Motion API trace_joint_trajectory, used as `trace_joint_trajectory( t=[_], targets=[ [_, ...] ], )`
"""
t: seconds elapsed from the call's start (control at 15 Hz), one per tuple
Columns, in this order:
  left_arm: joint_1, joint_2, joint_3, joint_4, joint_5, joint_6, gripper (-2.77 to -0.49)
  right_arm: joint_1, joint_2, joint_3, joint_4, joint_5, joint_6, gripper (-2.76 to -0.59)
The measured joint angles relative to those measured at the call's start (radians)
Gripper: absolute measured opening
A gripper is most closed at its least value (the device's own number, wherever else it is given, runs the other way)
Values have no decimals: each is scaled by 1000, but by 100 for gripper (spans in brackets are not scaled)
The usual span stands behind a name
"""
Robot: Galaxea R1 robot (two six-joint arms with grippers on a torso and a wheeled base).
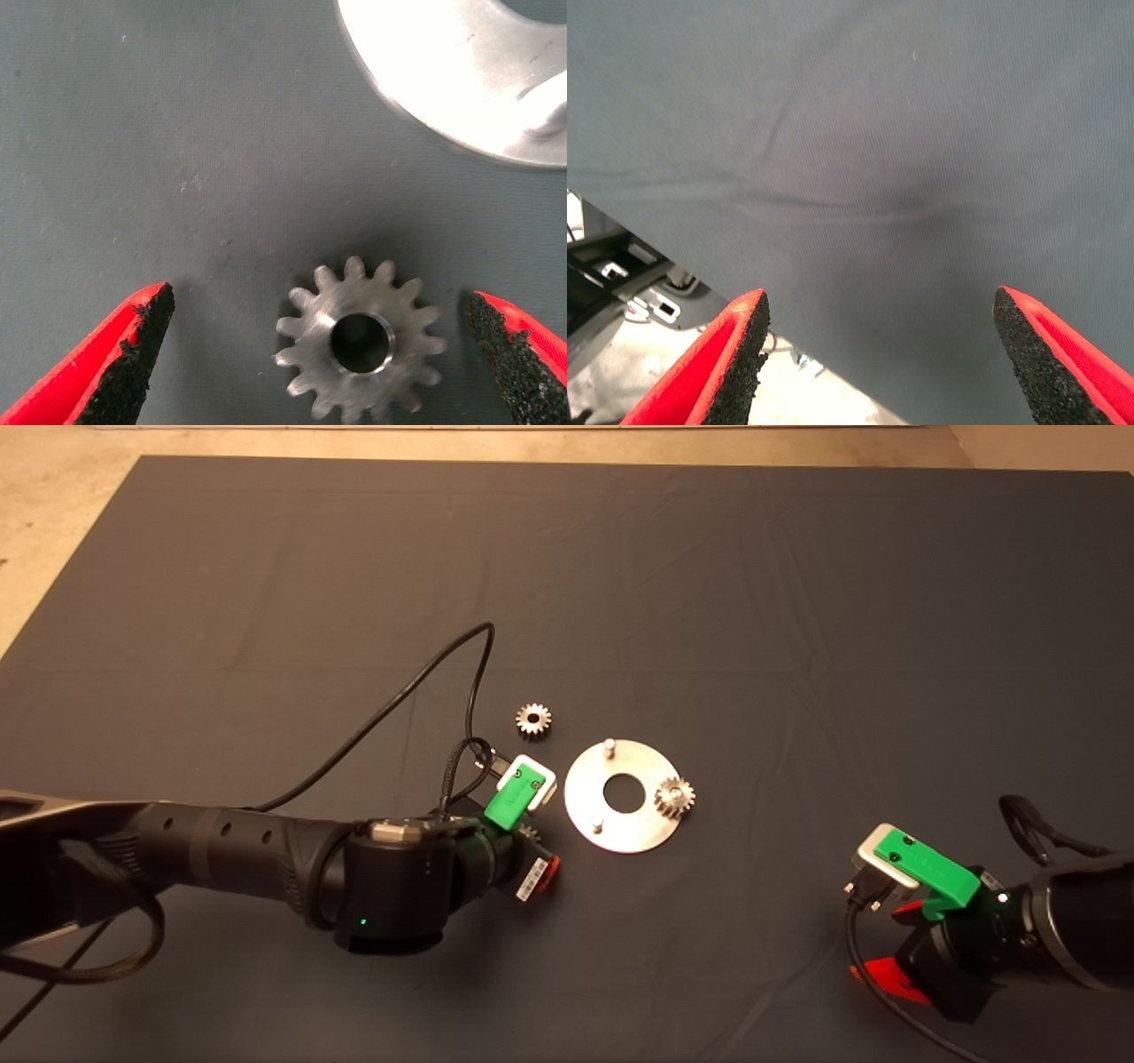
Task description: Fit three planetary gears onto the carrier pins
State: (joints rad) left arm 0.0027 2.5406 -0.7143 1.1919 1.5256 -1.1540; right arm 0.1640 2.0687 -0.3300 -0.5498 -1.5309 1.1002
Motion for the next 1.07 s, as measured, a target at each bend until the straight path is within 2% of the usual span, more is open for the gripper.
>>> trace_joint_trajectory(
  t=[0.13, 0.2, 0.4, 0.53, 0.67, 0.87, 0.93, 1.07],
  targets=[
    [5, 0, 0, 1, 1, 0, -92, 0, -1, 0, 1, 1, 0, -150],
    [5, 0, 0, 1, 1, 0, -102, 1, -3, 0, 1, 0, 0, -150],
    [5, -1, 1, 2, 1, 0, -103, 12, -18, 0, 1, 0, 0, -150],
    [5, -1, 2, 2, 1, 0, -118, 17, -24, 0, 2, 0, 0, -150],
    [5, -1, 3, 2, 1, 0, -118, 20, -33, 0, 2, 0, 0, -150],
    [5, -1, 3, 2, 1, 0, -134, 20, -39, 0, 3, 0, 0, -150],
    [6, -1, 3, 2, 1, 0, -145, 20, -39, 0, 3, 0, 0, -150],
    [6, -1, 3, 2, 1, 0, -147, 20, -39, 0, 3, 0, 0, -150]
  ],
)
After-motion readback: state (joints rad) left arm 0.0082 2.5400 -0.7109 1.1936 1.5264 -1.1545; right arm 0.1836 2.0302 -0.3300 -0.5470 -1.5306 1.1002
